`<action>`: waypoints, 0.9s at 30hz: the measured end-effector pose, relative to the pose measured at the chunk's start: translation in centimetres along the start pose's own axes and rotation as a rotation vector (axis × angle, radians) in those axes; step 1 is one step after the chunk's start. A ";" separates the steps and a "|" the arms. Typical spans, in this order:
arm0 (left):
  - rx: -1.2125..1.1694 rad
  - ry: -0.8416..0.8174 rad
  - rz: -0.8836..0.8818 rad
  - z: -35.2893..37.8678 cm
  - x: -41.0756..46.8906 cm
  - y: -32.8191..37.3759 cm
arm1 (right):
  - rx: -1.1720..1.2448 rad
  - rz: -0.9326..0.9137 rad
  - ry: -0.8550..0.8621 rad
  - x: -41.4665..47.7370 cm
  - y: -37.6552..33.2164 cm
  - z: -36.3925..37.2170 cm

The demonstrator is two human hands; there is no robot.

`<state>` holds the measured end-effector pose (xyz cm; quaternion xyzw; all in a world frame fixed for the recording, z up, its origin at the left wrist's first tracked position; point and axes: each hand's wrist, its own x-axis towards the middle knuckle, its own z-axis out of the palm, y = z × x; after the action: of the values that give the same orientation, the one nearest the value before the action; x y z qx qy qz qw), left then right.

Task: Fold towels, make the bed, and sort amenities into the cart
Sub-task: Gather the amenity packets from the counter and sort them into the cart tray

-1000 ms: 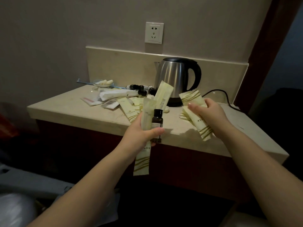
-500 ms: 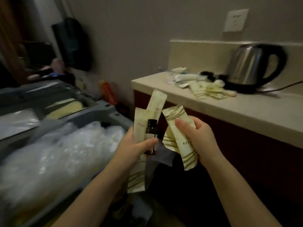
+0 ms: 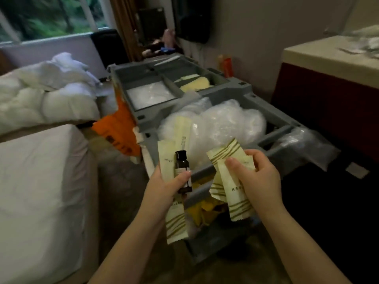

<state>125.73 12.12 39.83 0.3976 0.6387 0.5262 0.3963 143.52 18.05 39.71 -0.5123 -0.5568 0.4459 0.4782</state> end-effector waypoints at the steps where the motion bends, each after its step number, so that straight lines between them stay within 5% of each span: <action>1: -0.020 0.008 0.003 -1.9 0.2 -0.2 | 0.013 -0.015 -0.025 0.0 -0.7 2.3; 14: -0.060 0.362 -0.113 -35.2 8.6 -5.4 | 0.037 -0.133 -0.365 1.3 -7.5 42.2; 27: -0.170 0.007 -0.062 -38.1 35.6 -6.4 | -0.011 0.010 0.005 20.9 -2.8 51.9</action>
<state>76.79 30.63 35.37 0.3405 0.6052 0.5675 0.4425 91.39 38.38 36.51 -0.5188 -0.5557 0.4438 0.4745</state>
